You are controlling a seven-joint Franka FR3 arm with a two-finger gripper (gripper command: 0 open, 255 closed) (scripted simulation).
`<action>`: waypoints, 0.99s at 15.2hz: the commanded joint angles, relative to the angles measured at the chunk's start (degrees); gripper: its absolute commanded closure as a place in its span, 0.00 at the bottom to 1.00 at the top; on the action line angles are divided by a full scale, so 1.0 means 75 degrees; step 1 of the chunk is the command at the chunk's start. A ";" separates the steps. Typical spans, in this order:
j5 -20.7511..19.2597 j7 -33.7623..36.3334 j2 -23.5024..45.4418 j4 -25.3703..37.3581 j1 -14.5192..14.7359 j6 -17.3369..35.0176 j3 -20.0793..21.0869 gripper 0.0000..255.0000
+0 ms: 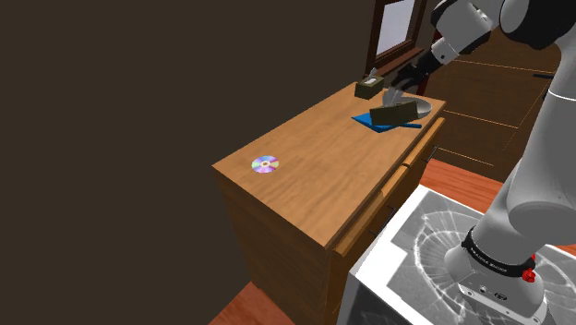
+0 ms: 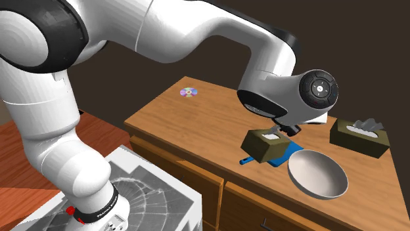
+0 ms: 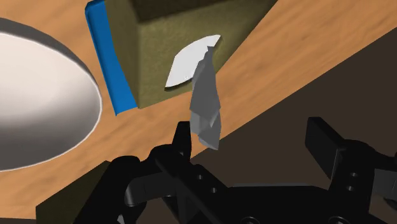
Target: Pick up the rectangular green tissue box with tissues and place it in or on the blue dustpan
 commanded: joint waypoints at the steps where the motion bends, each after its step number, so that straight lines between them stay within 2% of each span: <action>1: 0.0000 0.0000 0.0000 0.0000 0.0000 0.0000 0.0000 0.00; 3: 0.0000 0.0000 0.0000 0.0000 0.0000 0.0000 0.0000 0.00; 7: -0.0941 0.0454 -0.0791 0.0079 0.0057 -0.0298 -0.0349 0.00; 15: -0.0942 0.0455 -0.0792 0.0079 0.0051 -0.0298 -0.0343 0.00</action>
